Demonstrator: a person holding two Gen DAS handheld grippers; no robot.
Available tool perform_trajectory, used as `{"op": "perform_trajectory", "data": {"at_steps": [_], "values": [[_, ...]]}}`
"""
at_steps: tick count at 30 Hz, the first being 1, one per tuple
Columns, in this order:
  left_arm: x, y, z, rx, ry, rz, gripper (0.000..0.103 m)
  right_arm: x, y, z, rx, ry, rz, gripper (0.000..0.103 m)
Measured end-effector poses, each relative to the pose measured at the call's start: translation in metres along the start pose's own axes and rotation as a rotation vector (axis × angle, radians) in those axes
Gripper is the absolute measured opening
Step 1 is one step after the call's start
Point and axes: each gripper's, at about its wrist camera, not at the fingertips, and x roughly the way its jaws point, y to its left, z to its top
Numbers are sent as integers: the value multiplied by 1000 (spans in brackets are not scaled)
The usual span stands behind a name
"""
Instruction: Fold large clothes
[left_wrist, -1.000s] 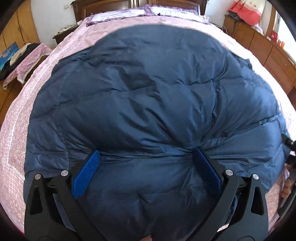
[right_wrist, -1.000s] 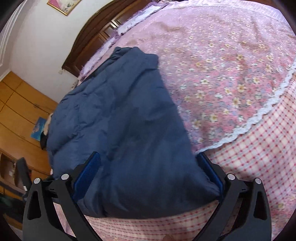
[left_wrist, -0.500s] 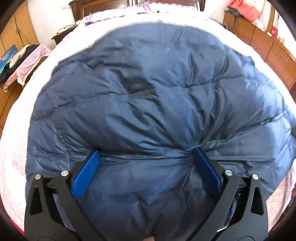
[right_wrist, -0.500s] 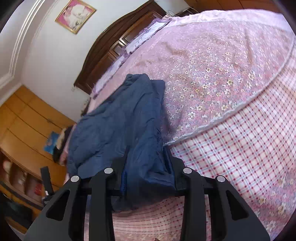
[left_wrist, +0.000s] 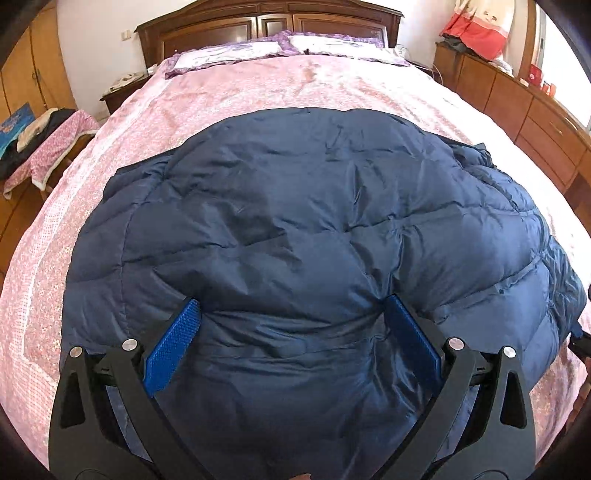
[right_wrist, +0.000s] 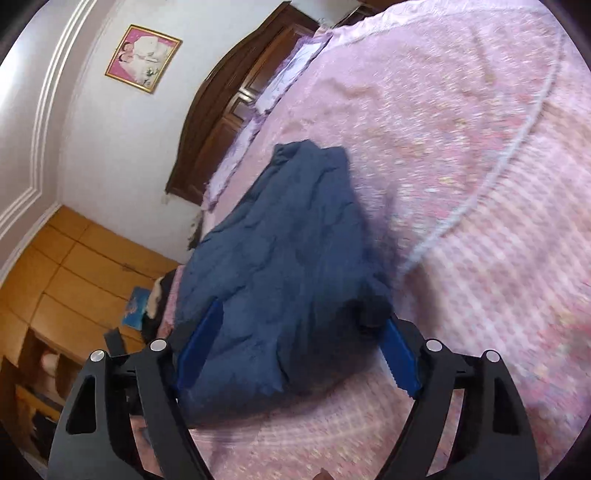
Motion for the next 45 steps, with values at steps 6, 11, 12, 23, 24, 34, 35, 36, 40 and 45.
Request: {"op": "perform_trajectory", "data": {"at_steps": [6, 11, 12, 23, 24, 34, 35, 36, 40, 45], "values": [[-2, -1, -2, -8, -2, -12, 99, 40, 0, -4, -56, 20, -138, 80], [11, -2, 1, -18, 34, -4, 99, 49, -9, 4, 6, -37, -120, 56], [17, -4, 1, -18, 51, 0, 100, 48, -11, 8, 35, -57, -100, 40], [43, -23, -9, 43, 103, 67, 99, 32, 104, 27, -212, -104, 205, 15], [37, -21, -11, 41, 86, 58, 98, 35, 125, 24, -281, -96, 208, 14], [-65, 65, -44, -111, -40, 6, 94, 54, 228, 2, -593, 14, 300, 14], [-73, 79, -48, -127, -40, 32, 94, 60, 237, -2, -616, 26, 309, 14], [-77, 89, -50, -136, -37, 48, 94, 63, 249, -10, -646, 44, 324, 13], [-92, 138, -66, -182, -12, 137, 94, 81, 285, -38, -732, 110, 382, 13], [-106, 173, -73, -236, -17, 196, 94, 114, 332, -83, -812, 228, 457, 12]]}}
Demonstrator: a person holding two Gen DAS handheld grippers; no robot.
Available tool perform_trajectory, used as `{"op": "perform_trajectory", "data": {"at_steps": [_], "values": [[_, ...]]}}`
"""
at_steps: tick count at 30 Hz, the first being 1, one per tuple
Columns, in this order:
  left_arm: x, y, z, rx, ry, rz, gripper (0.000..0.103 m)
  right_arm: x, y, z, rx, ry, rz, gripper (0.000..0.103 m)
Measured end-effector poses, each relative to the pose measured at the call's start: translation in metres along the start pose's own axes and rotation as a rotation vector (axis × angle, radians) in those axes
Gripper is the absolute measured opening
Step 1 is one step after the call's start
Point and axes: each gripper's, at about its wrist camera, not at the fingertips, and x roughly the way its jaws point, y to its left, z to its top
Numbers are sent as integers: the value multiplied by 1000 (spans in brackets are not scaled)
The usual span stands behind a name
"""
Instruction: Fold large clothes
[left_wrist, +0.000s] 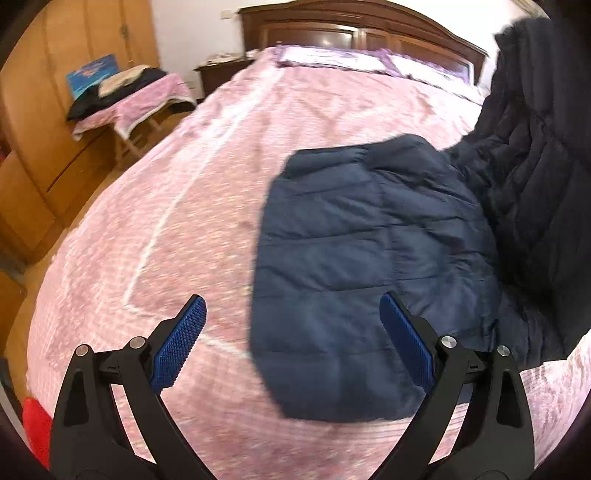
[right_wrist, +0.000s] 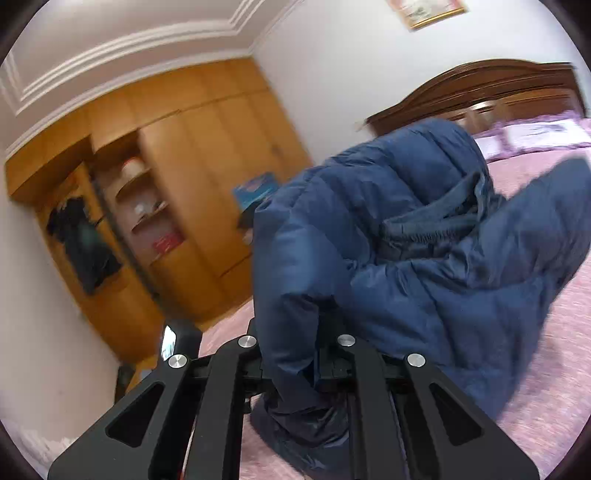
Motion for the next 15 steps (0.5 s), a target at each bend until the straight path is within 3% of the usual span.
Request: {"op": "perform_trajectory", "data": {"at_steps": [9, 15], "values": [[-16, 70, -14, -81, -14, 73, 94, 123, 59, -43, -56, 276, 146, 12], [-19, 109, -27, -136, -11, 92, 94, 183, 76, -114, -134, 478, 77, 12]]}}
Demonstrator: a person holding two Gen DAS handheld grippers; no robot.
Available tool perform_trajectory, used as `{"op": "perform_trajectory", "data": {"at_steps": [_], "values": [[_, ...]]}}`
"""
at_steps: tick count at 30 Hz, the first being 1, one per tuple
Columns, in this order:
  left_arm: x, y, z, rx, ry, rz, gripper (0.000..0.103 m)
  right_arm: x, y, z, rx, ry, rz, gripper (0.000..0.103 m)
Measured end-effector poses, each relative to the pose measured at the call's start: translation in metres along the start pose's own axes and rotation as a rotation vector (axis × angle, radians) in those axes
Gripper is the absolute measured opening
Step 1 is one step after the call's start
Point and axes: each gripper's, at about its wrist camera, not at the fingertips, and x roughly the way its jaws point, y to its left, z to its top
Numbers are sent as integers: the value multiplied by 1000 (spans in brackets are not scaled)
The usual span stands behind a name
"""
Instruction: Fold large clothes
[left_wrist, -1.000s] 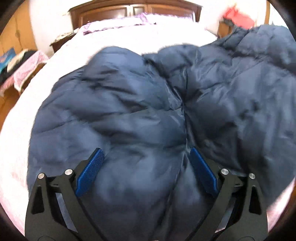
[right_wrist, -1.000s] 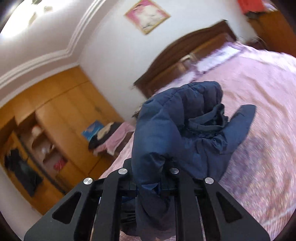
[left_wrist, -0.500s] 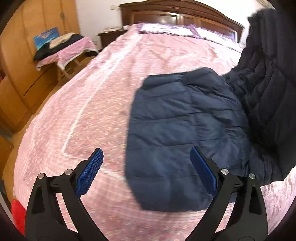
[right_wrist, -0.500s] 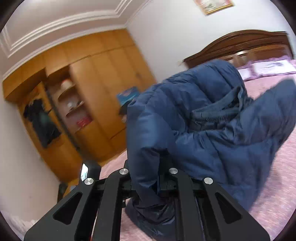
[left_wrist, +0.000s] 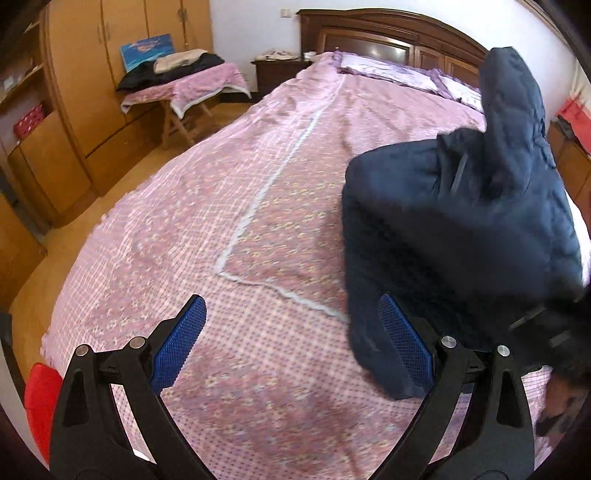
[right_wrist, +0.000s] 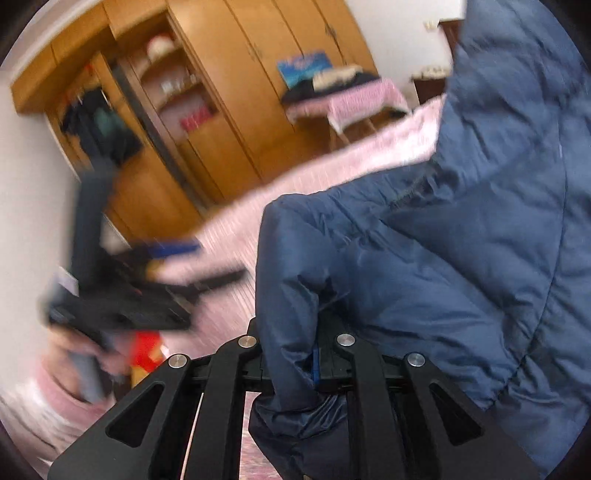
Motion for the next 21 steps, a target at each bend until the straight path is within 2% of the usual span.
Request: {"op": "perform_trajectory", "data": {"at_steps": [3, 5, 7, 8, 9, 13, 19, 21], "values": [[0, 7, -2, -14, 0, -12, 94, 19, -1, -12, 1, 70, -54, 13], [0, 8, 0, -21, -4, -33, 94, 19, -1, -13, 1, 80, -79, 16], [-1, 7, 3, -23, -16, -46, 94, 10, 1, -17, 20, 74, -88, 33], [-2, 5, 5, -21, -22, -52, 94, 10, 7, -15, 30, 69, -81, 56], [-3, 3, 7, -18, -27, -57, 94, 1, 13, -15, 39, 55, -63, 73], [-9, -6, 16, -13, -43, -107, 94, -22, 36, -22, 2, -2, -102, 76], [-17, -40, 37, 40, -59, -186, 94, -91, 27, -36, 63, -96, -105, 76], [-18, -55, 45, 59, -59, -215, 94, -116, 17, -40, 90, -128, -134, 76]]}}
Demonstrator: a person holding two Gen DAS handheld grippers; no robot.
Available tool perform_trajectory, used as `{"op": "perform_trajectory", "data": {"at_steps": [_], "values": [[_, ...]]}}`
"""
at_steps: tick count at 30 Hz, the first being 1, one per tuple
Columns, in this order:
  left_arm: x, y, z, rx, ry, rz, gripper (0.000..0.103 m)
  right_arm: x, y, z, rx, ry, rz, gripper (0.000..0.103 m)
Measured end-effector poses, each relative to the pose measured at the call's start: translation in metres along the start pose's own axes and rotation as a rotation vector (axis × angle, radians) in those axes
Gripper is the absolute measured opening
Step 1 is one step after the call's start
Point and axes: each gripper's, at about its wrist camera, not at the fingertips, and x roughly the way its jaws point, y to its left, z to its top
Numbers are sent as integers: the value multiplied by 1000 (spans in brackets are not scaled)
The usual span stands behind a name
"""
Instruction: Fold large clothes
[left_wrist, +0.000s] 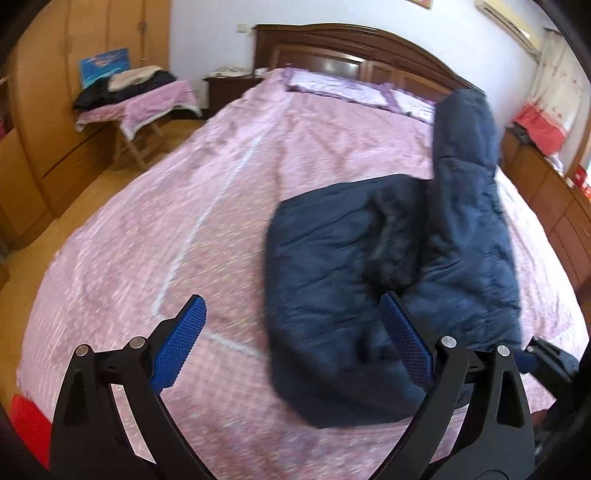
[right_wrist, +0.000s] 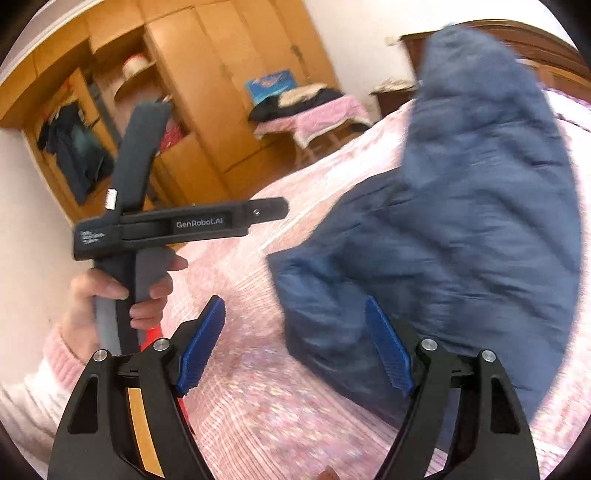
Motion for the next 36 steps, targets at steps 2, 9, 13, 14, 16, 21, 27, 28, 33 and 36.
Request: {"op": "perform_trajectory", "data": {"at_steps": [2, 9, 13, 14, 16, 21, 27, 28, 33, 36], "values": [[6, -19, 11, 18, 9, -49, 94, -19, -16, 0, 32, -29, -37, 76], [47, -87, 53, 55, 80, -242, 94, -67, -120, -9, 266, -193, -224, 76], [70, -114, 65, 92, 124, -239, 94, -61, -198, -14, 496, -201, -220, 76], [75, -119, 66, 102, 134, -227, 94, -53, -215, -18, 545, -187, -211, 76], [85, -124, 68, 105, 143, -218, 93, -40, -227, -15, 554, -164, -215, 75], [95, -117, 62, 73, 177, -261, 33, -5, -227, -13, 571, -139, -140, 64], [66, -79, 62, 31, 118, -292, 13, 10, -203, 3, 541, -148, -74, 63], [59, -72, 59, 25, 108, -288, 12, 10, -197, 8, 516, -145, -78, 63], [44, -29, 44, -25, 86, -239, 12, 35, -158, 34, 362, -100, -120, 64], [56, 7, 28, -103, 114, -218, 12, 54, -128, 46, 242, -55, -166, 64]]}}
